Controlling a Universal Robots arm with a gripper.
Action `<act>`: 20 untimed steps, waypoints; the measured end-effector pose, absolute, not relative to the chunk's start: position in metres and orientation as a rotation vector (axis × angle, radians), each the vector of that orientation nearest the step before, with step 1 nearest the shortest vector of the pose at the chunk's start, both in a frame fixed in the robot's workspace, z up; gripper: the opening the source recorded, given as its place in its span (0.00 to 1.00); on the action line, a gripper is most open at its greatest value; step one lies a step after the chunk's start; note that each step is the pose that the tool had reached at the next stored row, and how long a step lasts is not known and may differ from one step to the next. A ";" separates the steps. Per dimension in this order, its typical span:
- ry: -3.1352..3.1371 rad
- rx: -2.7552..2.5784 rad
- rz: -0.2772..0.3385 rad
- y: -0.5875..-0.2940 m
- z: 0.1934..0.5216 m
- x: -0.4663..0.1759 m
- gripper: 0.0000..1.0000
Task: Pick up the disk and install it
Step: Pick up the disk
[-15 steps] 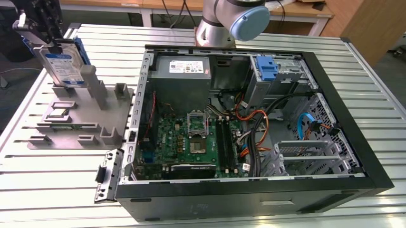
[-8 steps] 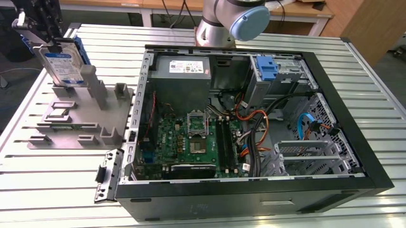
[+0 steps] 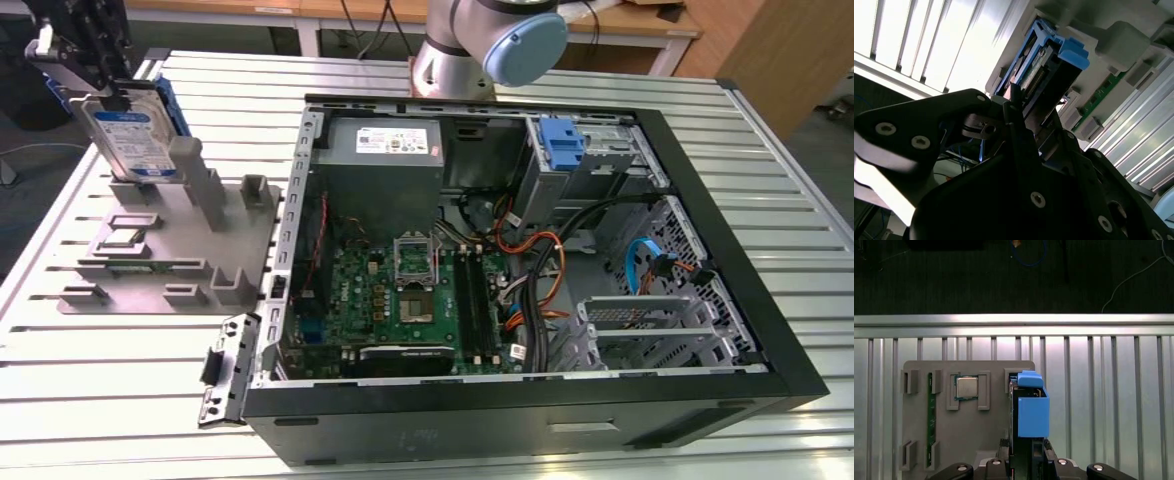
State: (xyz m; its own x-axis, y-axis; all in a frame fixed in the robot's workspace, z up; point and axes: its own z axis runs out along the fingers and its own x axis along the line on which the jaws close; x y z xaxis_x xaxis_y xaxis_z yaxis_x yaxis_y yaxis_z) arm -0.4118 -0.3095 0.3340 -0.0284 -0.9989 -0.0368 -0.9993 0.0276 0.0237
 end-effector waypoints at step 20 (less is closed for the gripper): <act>2.245 -2.183 0.067 -0.309 0.367 -0.412 0.35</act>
State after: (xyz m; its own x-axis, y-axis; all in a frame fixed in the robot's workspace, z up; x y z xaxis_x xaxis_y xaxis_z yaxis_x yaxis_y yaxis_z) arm -0.4118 -0.3095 0.3666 -0.0285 -0.9989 -0.0369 -0.9993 0.0276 0.0234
